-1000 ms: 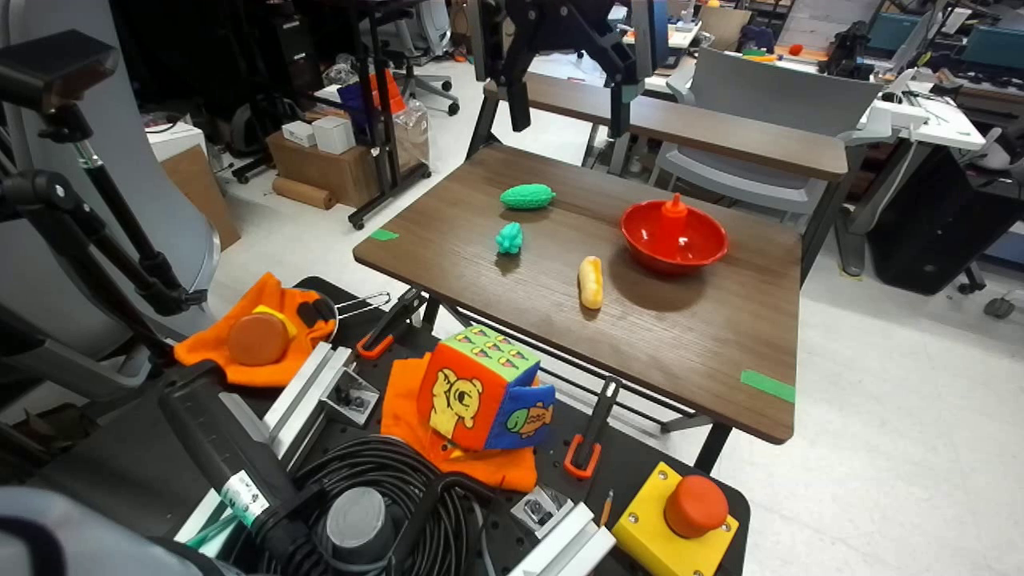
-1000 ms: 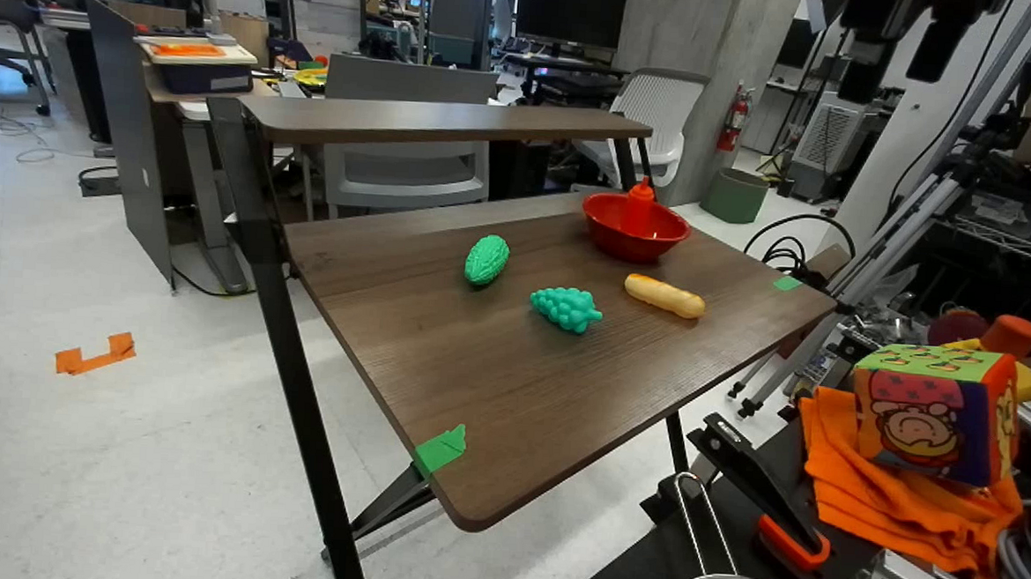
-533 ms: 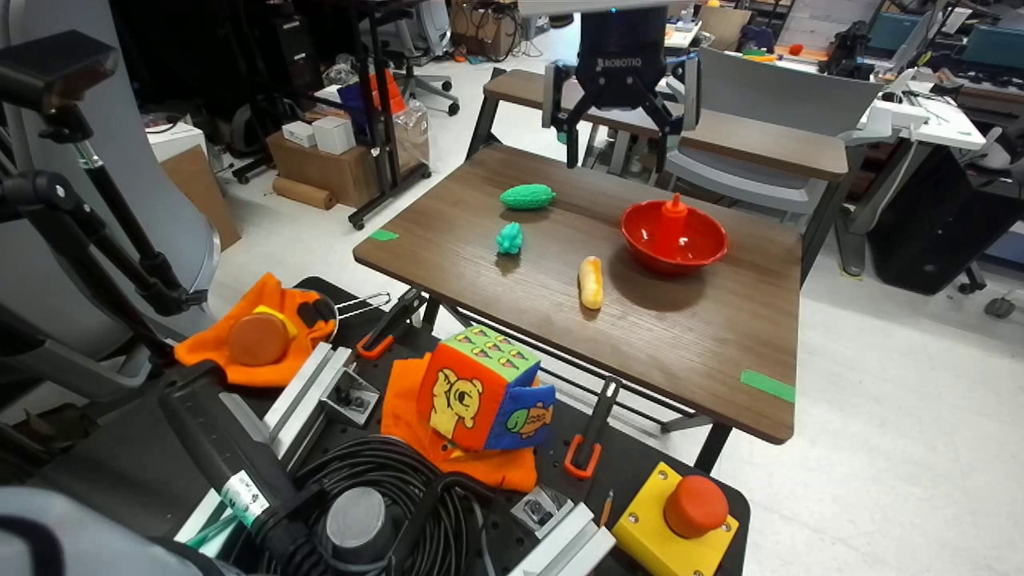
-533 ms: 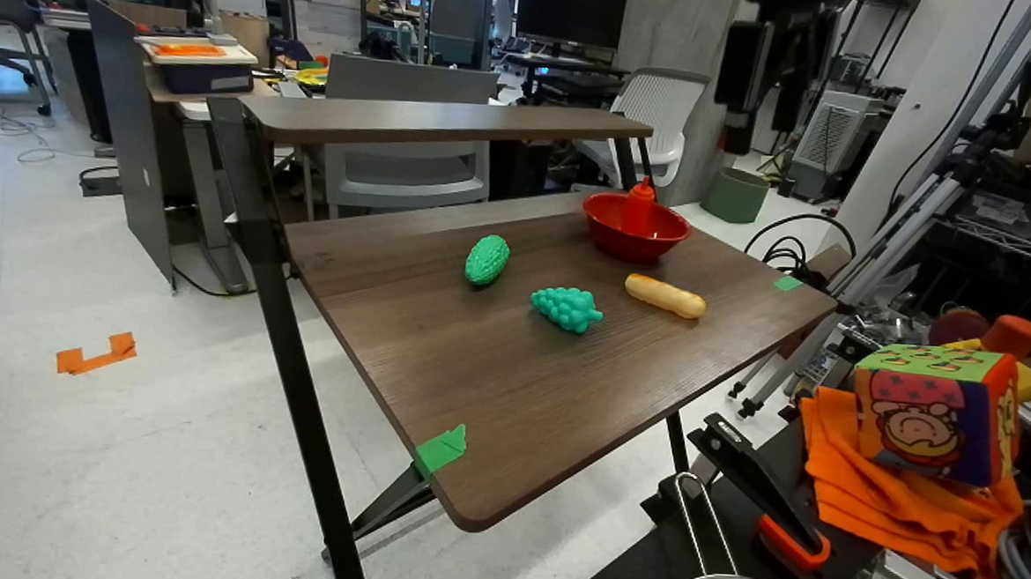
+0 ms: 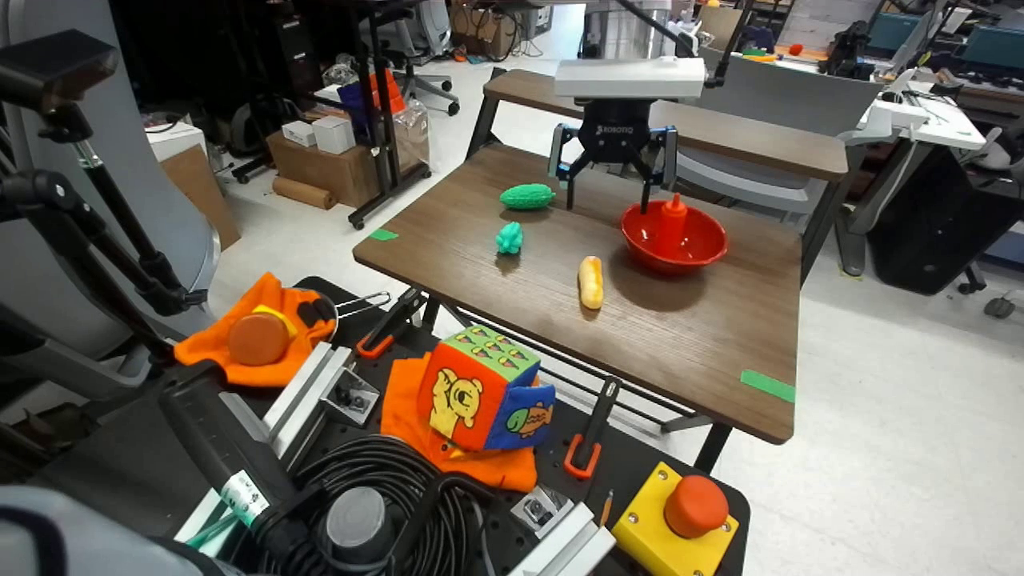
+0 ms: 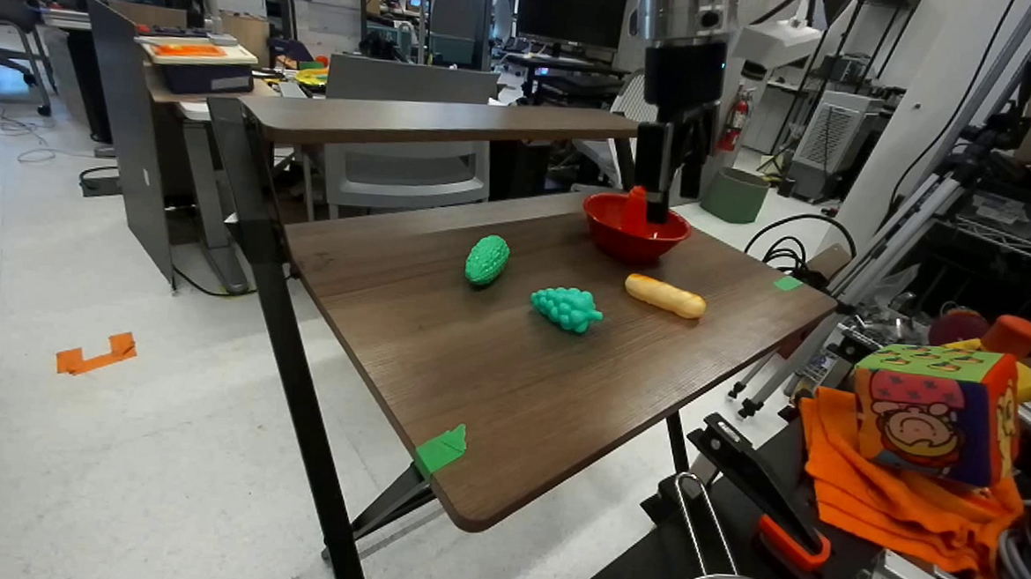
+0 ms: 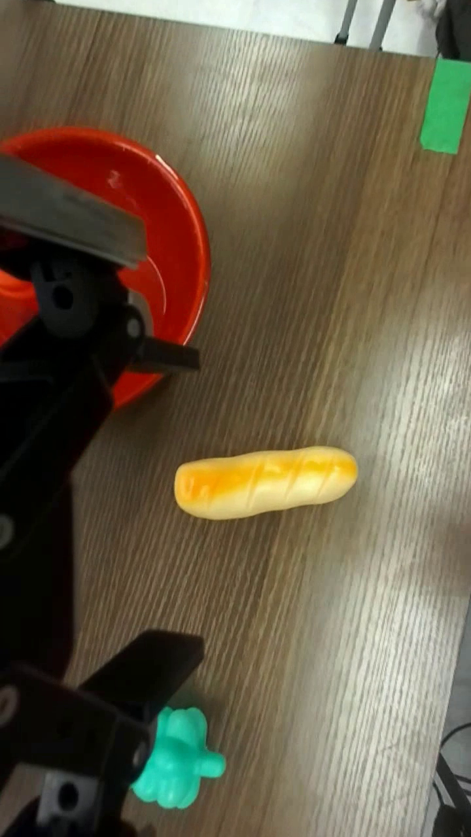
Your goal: Move the yellow object to the right
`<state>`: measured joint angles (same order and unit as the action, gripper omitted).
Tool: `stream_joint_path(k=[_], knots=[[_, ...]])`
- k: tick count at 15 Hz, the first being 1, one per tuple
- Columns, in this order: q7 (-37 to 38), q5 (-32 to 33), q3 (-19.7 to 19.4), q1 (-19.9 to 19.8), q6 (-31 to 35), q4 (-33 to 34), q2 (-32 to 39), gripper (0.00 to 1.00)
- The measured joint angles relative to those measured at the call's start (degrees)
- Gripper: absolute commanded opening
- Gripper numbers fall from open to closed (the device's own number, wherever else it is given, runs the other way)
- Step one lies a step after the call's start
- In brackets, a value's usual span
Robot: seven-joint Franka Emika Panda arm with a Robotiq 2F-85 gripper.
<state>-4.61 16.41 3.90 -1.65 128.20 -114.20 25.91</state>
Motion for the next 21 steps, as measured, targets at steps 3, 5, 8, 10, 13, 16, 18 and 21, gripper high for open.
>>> stream_joint_path(k=[3, 5, 8, 10, 13, 16, 18, 21], knots=[[-1.4, -1.2, 0.0, 0.5, 1.8, 0.3, 2.3, 1.00], [-1.5, -3.4, 0.0, 0.5, 4.2, -0.7, 3.2, 1.00], [-0.8, -7.0, -0.1, 0.5, 7.2, -2.7, 4.0, 1.00], [0.5, -8.4, -0.3, 0.5, 9.0, -3.6, 4.6, 1.00], [3.9, -9.2, -1.0, 0.6, 12.1, -4.6, 5.3, 1.00], [7.4, -9.2, -2.2, 1.0, 14.3, -5.2, 5.8, 1.00], [9.0, -9.2, -3.2, 1.4, 14.7, -5.3, 6.1, 1.00], [10.5, -9.1, -4.7, 2.4, 14.6, -5.2, 6.8, 1.00]])
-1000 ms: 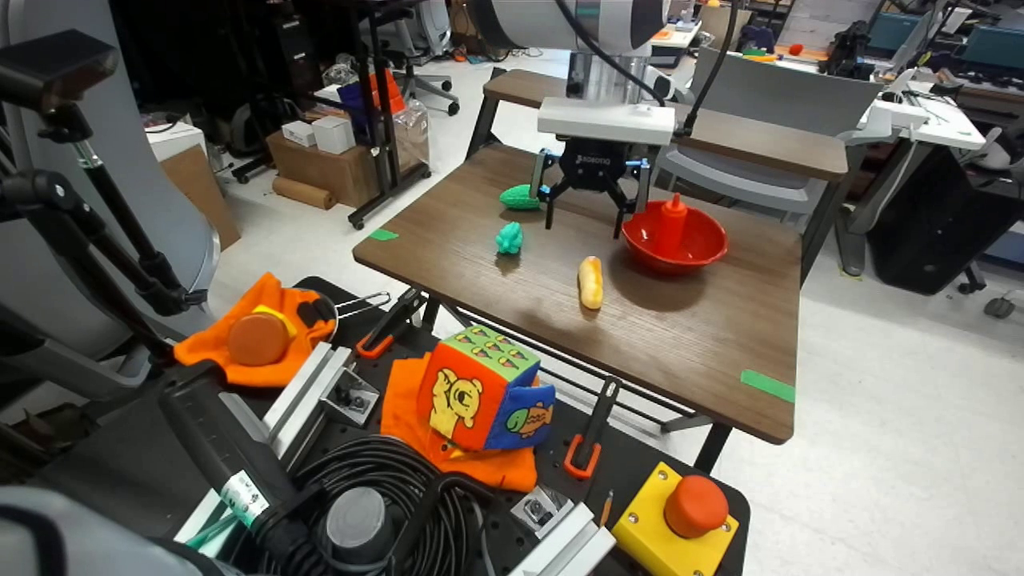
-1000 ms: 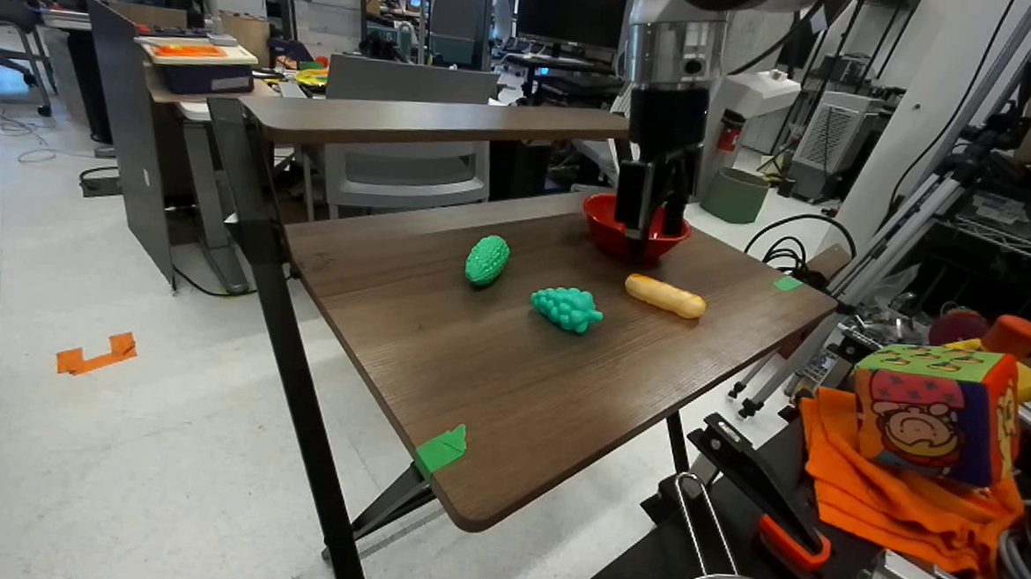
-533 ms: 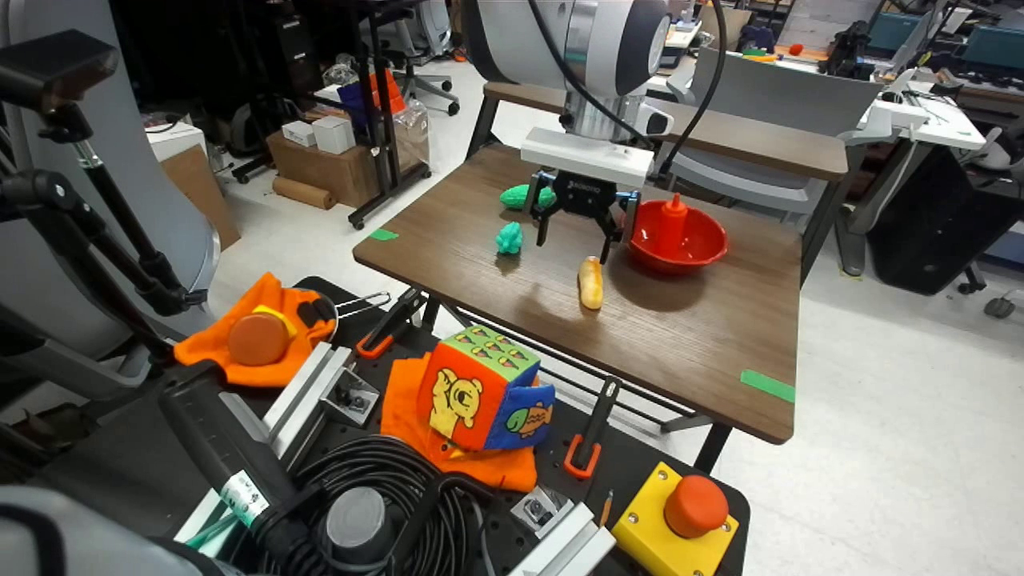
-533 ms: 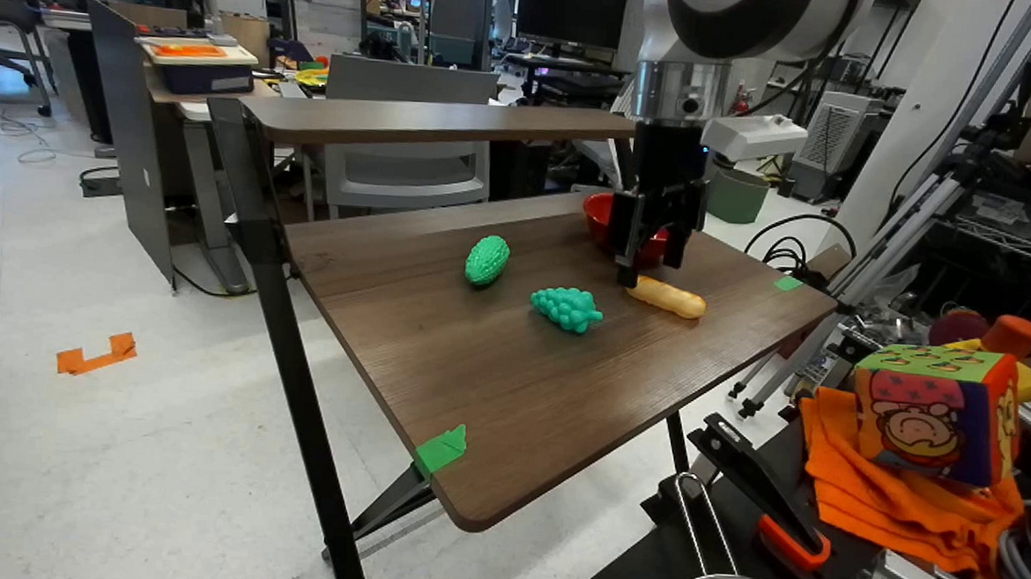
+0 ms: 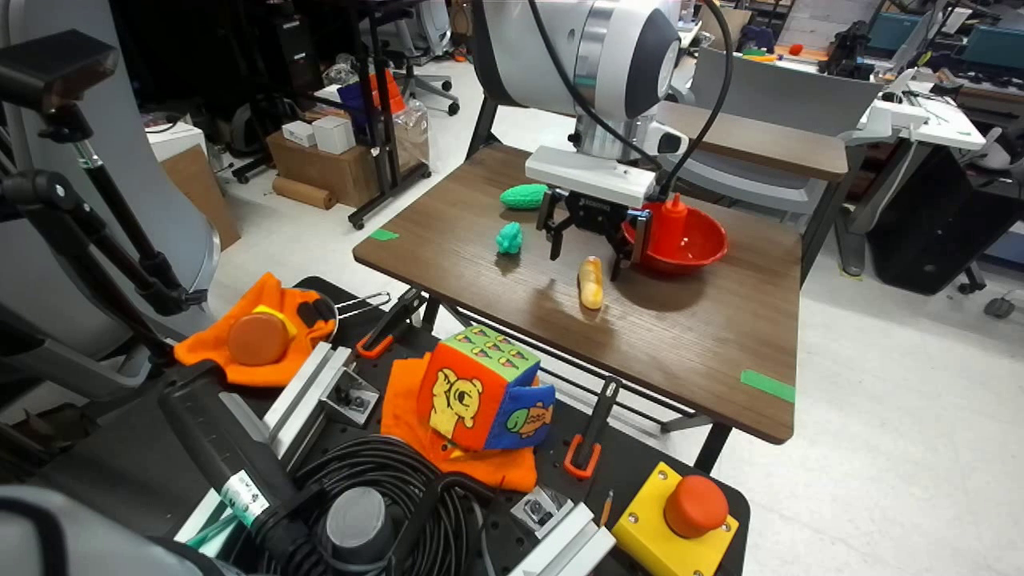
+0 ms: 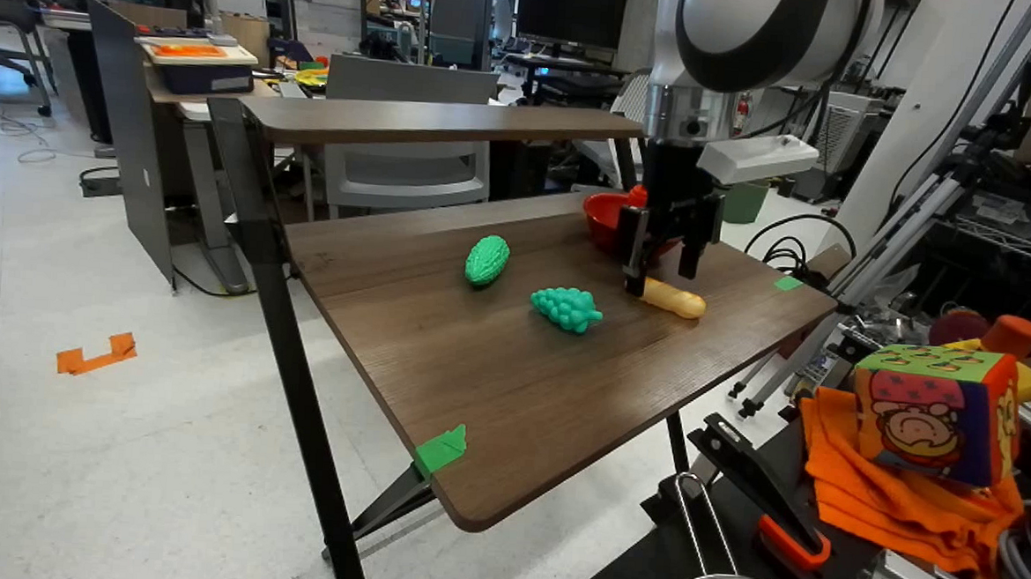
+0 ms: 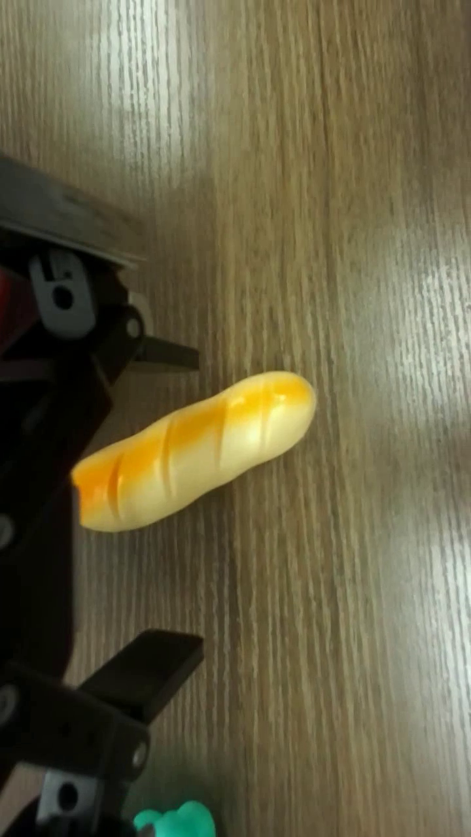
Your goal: Move the yellow object to the right
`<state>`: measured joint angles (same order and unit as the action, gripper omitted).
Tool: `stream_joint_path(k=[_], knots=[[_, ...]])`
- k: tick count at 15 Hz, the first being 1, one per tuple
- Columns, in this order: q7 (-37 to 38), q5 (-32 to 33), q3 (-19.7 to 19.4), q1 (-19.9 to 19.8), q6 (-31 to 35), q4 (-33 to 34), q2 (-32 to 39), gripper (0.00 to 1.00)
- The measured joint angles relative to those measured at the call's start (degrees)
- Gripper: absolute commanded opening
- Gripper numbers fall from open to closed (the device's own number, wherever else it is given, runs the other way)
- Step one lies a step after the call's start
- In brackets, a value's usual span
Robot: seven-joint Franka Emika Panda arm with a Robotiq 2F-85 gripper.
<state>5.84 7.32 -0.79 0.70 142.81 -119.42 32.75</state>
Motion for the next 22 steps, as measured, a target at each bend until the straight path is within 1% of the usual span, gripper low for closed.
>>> stream_joint_path(k=[3, 4, 6, 12, 13, 18, 22], knots=[[0.2, 0.2, -1.0, 0.6, -0.3, 0.7, 1.4, 1.00], [0.2, 0.2, -1.3, 0.8, -0.5, 1.1, 2.0, 0.78], [0.2, 0.2, -1.7, 1.1, -1.5, 2.2, 3.2, 0.66], [0.1, 0.3, -1.9, 2.0, -6.8, 6.4, 5.0, 0.19], [0.1, 0.6, -1.9, 2.0, -7.6, 6.9, 5.2, 0.14], [0.1, 4.4, -2.4, 2.7, -8.6, 7.8, 5.3, 0.14], [0.0, 9.4, -2.5, 4.7, -8.5, 7.3, 4.2, 0.14]])
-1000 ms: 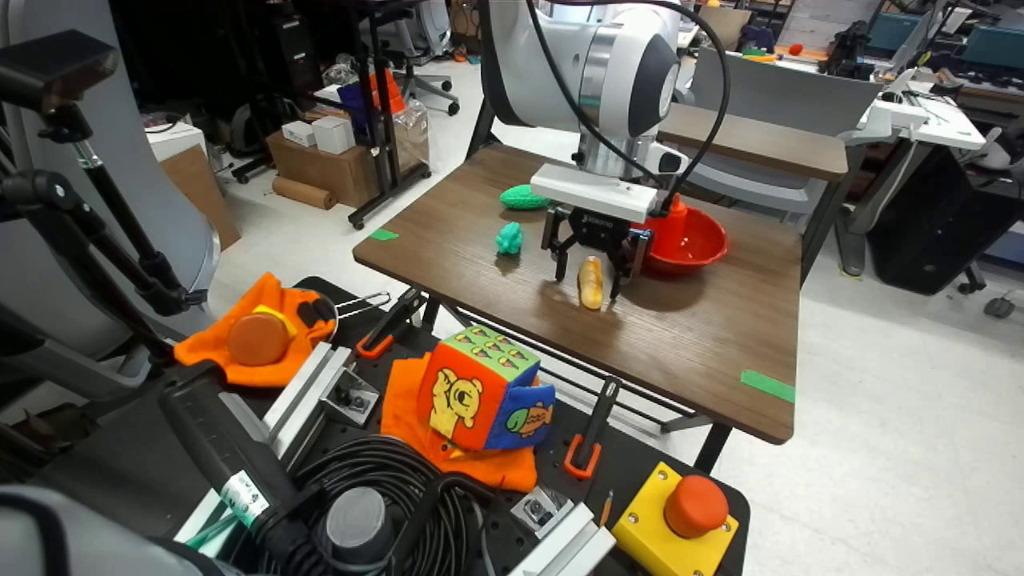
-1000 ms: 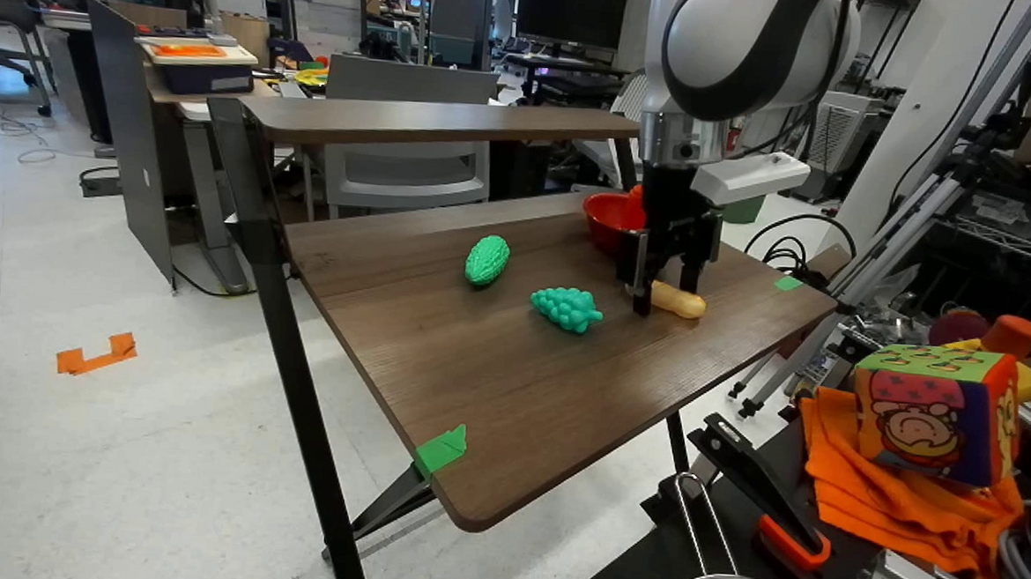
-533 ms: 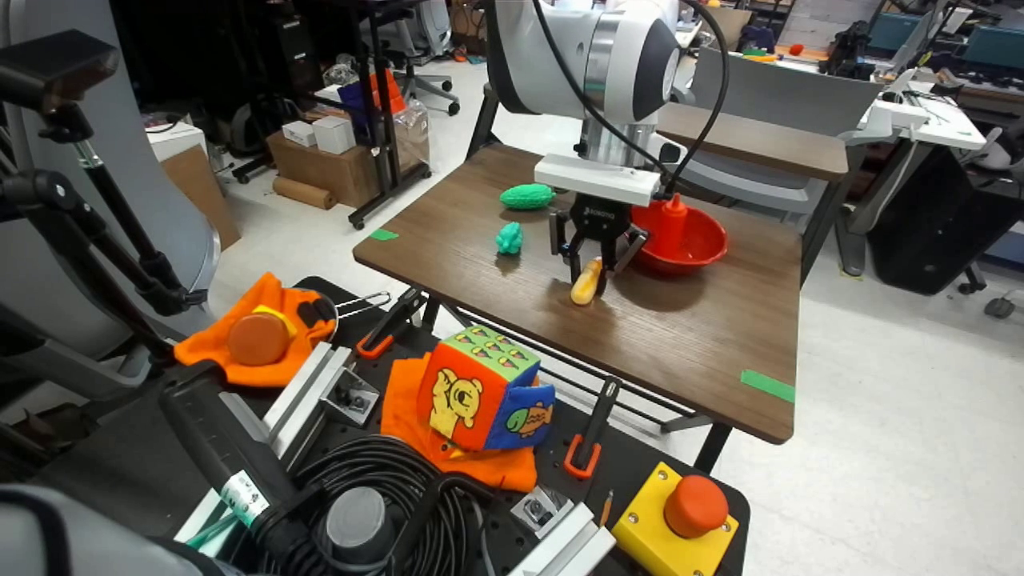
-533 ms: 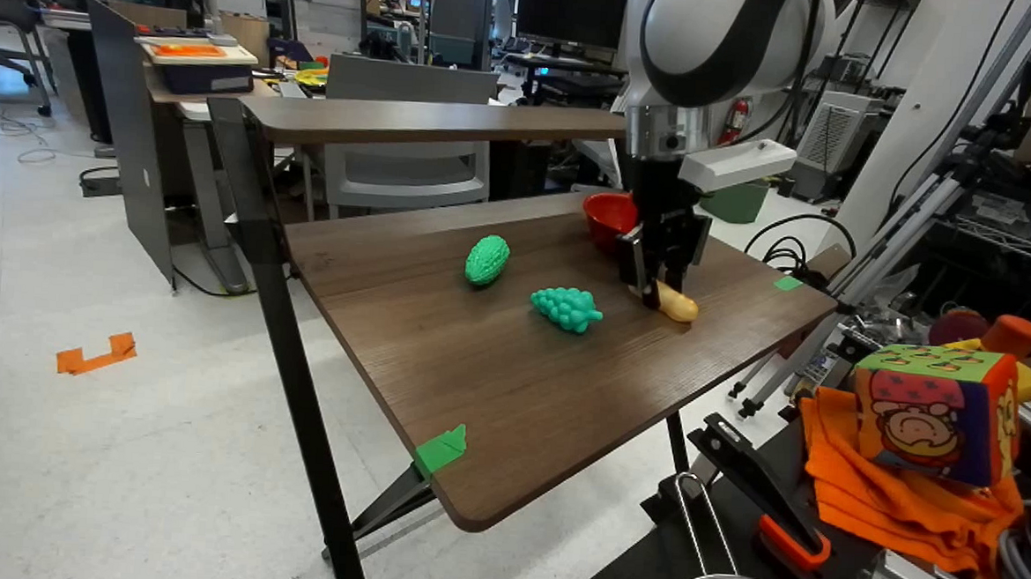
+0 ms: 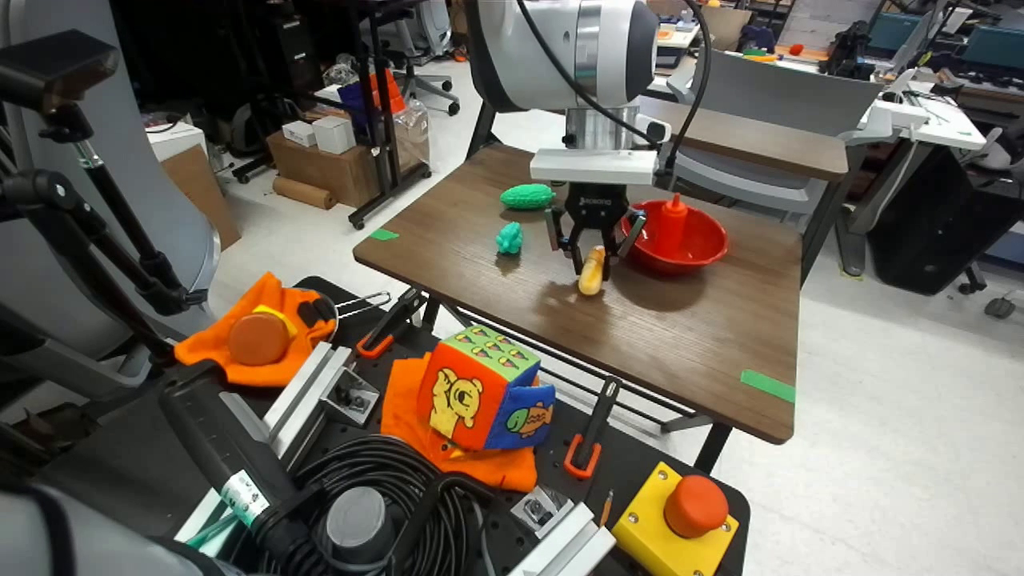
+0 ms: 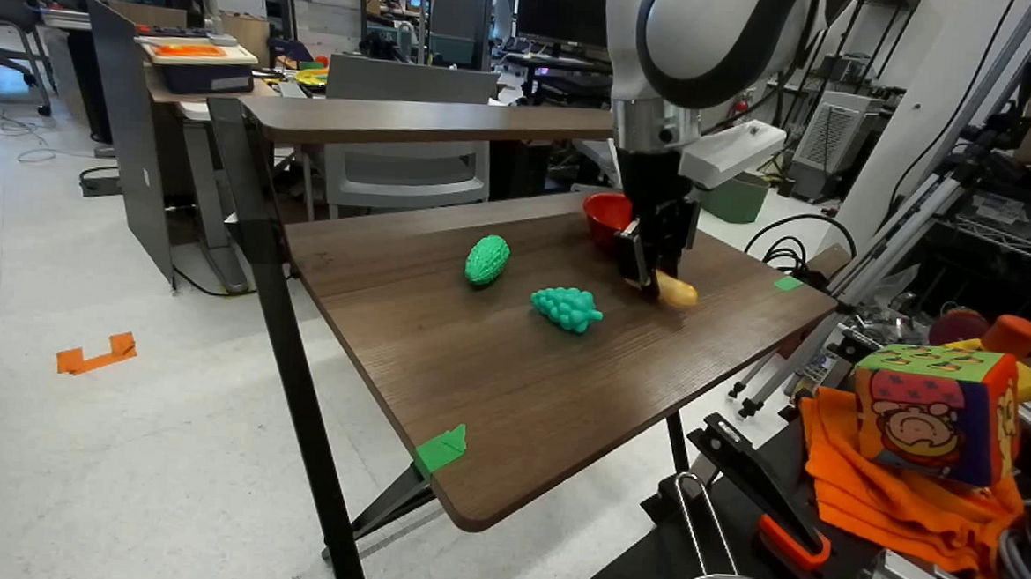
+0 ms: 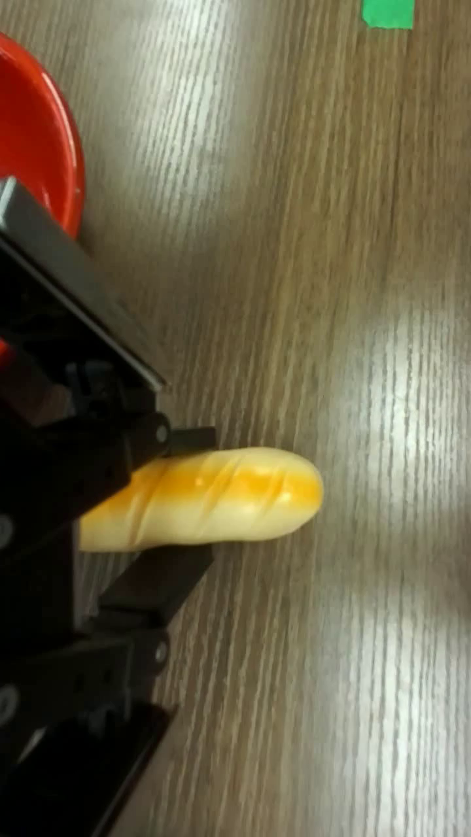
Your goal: Move the yellow object to the right
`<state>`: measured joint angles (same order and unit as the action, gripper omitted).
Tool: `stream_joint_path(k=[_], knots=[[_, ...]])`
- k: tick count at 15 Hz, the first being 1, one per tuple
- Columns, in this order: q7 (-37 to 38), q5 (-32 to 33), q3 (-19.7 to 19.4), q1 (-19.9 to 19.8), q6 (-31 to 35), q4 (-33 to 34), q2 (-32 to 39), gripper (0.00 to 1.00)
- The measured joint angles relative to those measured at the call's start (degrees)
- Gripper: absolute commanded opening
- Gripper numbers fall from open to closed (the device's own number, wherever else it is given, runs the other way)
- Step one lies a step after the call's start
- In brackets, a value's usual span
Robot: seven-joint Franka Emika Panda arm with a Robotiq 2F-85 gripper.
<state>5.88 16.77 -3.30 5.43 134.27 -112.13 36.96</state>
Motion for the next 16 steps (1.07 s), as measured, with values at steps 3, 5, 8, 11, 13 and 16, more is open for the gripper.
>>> stream_joint_path(k=[3, 5, 8, 11, 13, 16], knots=[[0.0, 4.0, -0.1, 1.7, 0.9, -3.4, -3.8, 0.14], [0.4, 5.4, -0.4, 2.0, 2.9, -7.0, -8.0, 0.14], [2.0, 5.1, -1.8, 0.7, 4.2, -11.3, -14.7, 0.14], [2.3, 2.8, -3.7, -3.4, 3.3, -12.1, -18.6, 0.14], [2.1, -0.2, -5.0, -6.9, 1.2, -11.0, -18.9, 0.14], [1.9, -2.9, -6.7, -11.2, -2.5, -7.3, -15.8, 0.14]])
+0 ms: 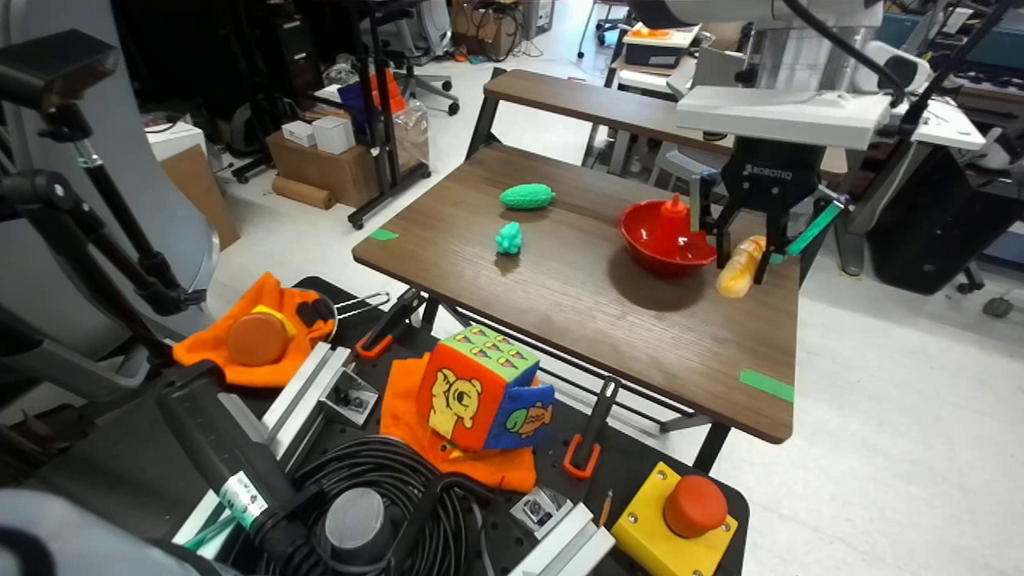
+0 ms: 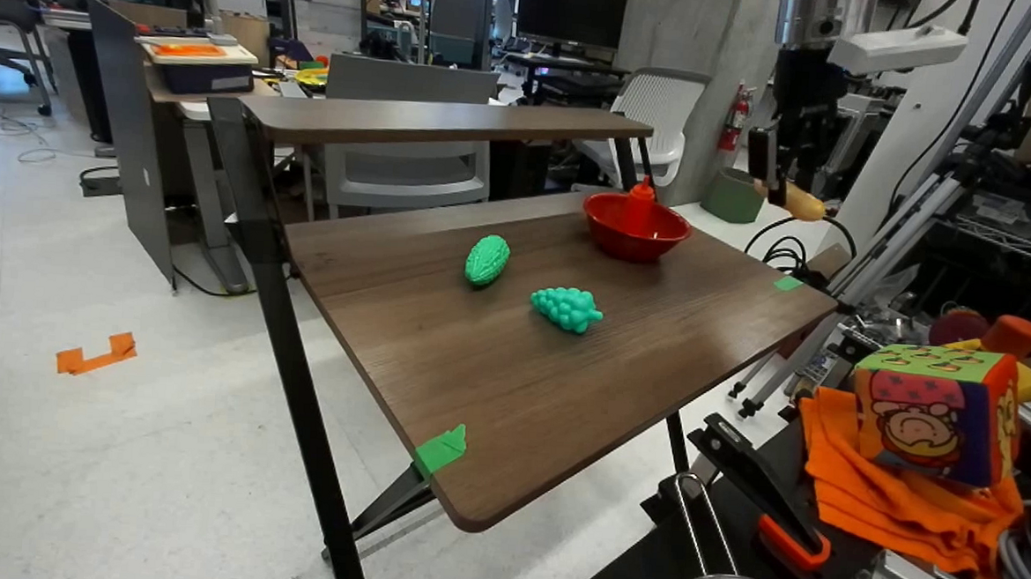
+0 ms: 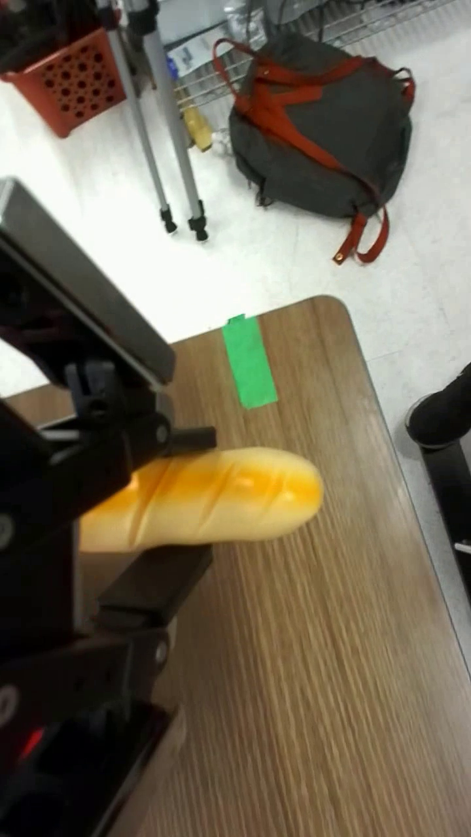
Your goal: Move the yellow object to the right
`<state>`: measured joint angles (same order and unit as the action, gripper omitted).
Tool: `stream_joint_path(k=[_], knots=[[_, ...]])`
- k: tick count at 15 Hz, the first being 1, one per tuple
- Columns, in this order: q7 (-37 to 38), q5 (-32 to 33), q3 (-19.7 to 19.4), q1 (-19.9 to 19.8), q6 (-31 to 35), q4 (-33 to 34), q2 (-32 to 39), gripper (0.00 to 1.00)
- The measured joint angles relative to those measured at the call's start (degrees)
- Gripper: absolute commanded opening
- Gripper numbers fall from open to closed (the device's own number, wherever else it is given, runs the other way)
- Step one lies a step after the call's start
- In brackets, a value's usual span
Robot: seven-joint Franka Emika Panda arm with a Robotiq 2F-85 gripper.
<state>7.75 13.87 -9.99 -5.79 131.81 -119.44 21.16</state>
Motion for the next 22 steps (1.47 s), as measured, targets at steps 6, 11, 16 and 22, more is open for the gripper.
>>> stream_joint_path(k=[6, 11, 16, 22], knots=[[-1.2, -2.7, -0.8, -5.2, -7.5, 14.1, 14.8, 0.14], [-2.4, -3.9, 0.0, -5.3, -13.0, 28.2, 26.6, 0.14], [-5.1, -4.0, 0.8, -4.8, -18.5, 38.0, 33.1, 0.72], [-9.6, -3.5, 0.8, -4.5, -19.6, 41.1, 34.4, 1.00]])
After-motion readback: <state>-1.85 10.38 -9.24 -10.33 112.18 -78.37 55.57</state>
